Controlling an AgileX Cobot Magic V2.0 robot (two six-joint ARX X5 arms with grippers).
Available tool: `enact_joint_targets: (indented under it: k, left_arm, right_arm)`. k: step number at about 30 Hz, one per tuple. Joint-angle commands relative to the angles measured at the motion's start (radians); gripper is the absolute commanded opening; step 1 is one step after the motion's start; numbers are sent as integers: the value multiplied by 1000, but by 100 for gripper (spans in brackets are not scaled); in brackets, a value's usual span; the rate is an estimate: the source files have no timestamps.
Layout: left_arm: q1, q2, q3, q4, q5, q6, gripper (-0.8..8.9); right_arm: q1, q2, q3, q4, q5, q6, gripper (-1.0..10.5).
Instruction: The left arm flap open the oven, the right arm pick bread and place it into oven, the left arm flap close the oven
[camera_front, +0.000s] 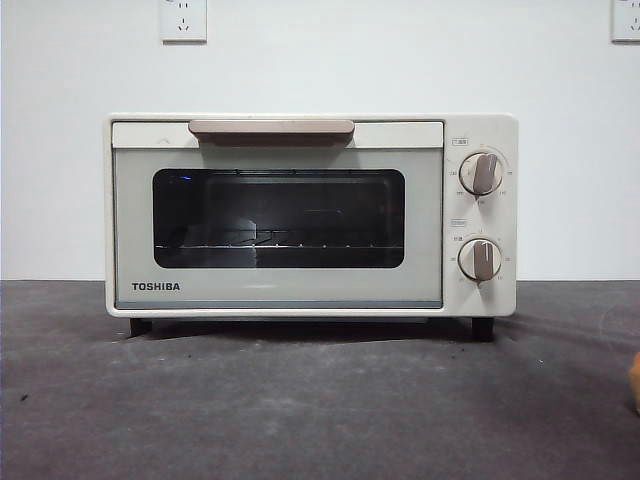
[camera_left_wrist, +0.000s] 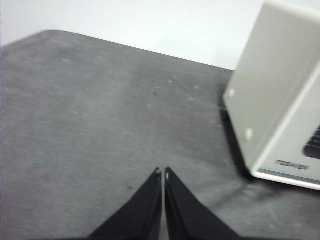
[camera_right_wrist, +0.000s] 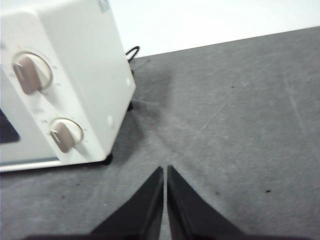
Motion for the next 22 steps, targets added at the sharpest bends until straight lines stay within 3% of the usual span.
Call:
enact_joint_targets:
  k: [1,7,12,22]
  left_arm:
    - [-11,10,16,10,6,-85,19]
    - [-50,91,153,13,6,-183,19]
    - [-67,248,349,6,74,-184,18]
    - [-111,582,800,-138,304,-117,18]
  right_arm:
    - [-1,0,30,9,0,115,7]
    - [5,12,137,-2,0,197,7]
    - [9,80,298,-69,-5,204,7]
    - [9,332,684,-263,-219,113,7]
